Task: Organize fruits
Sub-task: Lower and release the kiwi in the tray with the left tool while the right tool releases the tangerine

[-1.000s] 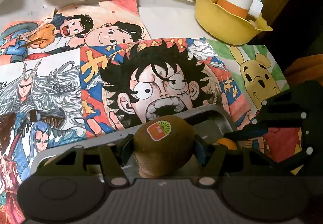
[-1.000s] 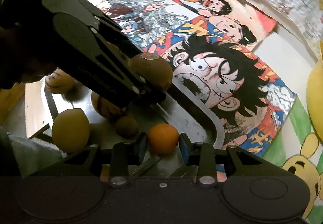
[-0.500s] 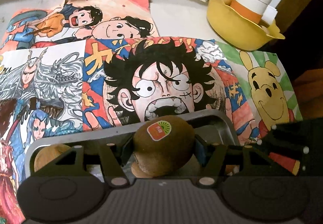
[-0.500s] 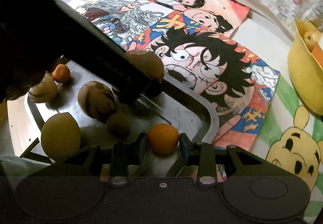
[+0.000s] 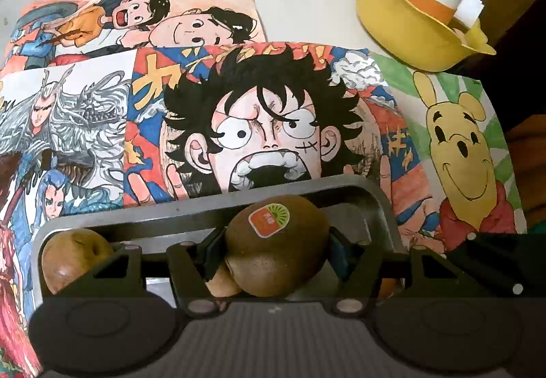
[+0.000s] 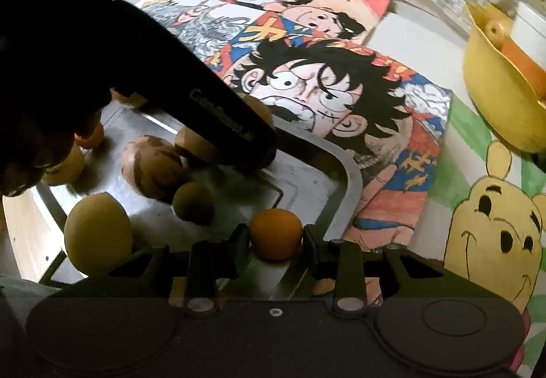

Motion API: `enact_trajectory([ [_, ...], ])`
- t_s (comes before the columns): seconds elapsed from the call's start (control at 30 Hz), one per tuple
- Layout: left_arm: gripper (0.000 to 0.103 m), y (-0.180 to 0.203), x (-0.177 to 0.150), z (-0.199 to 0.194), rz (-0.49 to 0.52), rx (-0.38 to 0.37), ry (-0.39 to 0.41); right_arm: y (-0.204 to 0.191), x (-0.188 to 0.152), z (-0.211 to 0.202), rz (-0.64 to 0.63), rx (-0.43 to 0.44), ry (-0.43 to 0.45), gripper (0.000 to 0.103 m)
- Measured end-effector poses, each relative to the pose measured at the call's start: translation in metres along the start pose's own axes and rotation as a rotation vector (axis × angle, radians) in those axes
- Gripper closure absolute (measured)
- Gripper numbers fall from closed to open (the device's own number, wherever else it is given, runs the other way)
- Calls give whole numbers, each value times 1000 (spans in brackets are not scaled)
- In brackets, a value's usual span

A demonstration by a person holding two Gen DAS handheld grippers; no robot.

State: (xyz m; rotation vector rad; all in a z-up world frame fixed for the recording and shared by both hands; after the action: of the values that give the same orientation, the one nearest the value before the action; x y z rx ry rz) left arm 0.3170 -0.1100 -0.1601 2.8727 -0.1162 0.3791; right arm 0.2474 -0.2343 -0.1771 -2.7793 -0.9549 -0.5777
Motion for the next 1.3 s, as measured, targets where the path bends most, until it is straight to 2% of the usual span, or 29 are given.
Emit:
enact_trajectory([
  [0.37, 37, -7, 3, 6, -52, -15, -35, 0, -3, -1, 54, -2, 11, 66],
  [0.87, 36, -17, 5, 13, -66, -19, -88, 1, 1, 6, 68, -28, -10, 65],
  [1.07, 23, -12, 5, 13, -43, -30, -113, 2, 3, 8, 81, -15, -20, 60],
  [1.3, 18, -19, 2, -2, -100, -29, -105, 2, 2, 5, 87, -6, -20, 54],
])
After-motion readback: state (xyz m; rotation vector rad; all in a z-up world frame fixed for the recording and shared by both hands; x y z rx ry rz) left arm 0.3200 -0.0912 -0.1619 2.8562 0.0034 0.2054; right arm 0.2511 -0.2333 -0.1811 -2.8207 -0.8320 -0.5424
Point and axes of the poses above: each gripper's, at about its wrist camera, not at the fingertips, and z roughly the way its jaws point, y to its right, x to its top, the point moved 5 cm from there along z, roughly the way its jaws point, and after that the axes turned 2 degrees about -y, right-handed, at the moved point
